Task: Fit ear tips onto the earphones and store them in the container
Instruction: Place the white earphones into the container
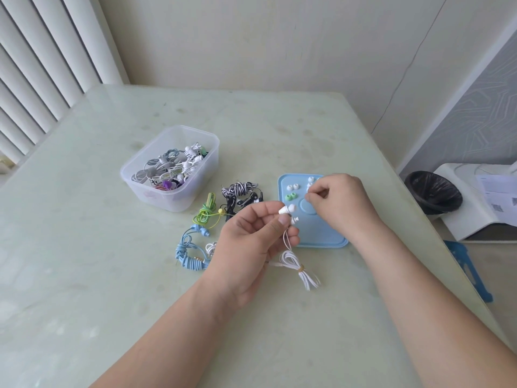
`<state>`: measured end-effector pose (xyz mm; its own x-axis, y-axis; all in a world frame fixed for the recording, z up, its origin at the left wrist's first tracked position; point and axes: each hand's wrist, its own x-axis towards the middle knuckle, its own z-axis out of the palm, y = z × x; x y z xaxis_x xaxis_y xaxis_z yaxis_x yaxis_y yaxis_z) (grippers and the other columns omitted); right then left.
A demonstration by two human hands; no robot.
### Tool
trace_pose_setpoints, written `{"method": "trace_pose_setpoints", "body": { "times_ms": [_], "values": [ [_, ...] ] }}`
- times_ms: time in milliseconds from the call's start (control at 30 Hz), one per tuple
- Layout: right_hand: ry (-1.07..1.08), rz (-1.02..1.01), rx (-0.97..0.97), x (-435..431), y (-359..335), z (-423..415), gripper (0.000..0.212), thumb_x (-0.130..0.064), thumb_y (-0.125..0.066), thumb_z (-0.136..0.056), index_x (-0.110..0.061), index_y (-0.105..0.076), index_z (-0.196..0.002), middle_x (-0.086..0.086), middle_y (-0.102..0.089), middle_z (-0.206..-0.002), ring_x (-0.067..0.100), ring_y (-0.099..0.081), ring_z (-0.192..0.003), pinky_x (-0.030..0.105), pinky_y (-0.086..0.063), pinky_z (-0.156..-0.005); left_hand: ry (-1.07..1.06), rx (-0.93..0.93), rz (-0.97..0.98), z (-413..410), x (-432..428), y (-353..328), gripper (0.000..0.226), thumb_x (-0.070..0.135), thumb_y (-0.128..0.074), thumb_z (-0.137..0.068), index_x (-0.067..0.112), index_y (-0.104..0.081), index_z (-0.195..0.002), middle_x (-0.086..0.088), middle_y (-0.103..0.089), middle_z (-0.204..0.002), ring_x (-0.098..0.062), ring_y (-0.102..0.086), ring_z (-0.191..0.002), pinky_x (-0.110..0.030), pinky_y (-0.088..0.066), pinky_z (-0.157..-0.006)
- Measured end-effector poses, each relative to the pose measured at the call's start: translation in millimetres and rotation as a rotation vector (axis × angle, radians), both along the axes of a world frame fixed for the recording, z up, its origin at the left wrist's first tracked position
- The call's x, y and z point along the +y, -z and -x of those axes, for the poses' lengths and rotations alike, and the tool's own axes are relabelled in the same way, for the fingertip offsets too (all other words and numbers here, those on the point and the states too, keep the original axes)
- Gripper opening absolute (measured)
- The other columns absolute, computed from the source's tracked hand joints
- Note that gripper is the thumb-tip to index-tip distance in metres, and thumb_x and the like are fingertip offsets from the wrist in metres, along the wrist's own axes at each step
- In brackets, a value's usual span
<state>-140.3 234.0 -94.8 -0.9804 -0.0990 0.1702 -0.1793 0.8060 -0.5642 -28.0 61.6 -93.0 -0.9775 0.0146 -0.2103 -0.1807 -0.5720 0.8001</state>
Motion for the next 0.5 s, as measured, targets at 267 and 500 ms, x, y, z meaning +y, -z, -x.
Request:
{"method": "trace_pose_setpoints", "body": {
  "times_ms": [267, 500],
  "values": [
    [-0.001, 0.423, -0.092, -4.8, -17.2, -25.7, 0.010, -0.015, -0.072, -0.091, -0.016, -0.078, -0.084, -0.008, -0.071, -0.070, 0.008, -0.063, -0.061, 0.023, -0.050, -0.061, -0.018, 0.000, -0.008, 0.0, 0.8, -0.7, 0.013, -0.002, -0.067, -0.095, 0.004, -0.070, -0.106, -0.016, -0.067, -0.088, -0.025, -0.068, -0.071, -0.028, -0.058, -0.063],
    [-0.336, 0.907, -0.484, -6.4, -23.5, -55.9, 0.016, -0.001, -0.067, -0.092, 0.007, -0.073, -0.105, 0.020, -0.074, -0.089, 0.031, -0.065, -0.071, 0.033, -0.050, -0.062, -0.010, 0.035, 0.004, -1.1, 0.8, -1.1, 0.013, -0.001, -0.067, -0.094, 0.002, -0.070, -0.106, -0.013, -0.072, -0.083, -0.021, -0.068, -0.067, -0.026, -0.058, -0.063]
  ]
}}
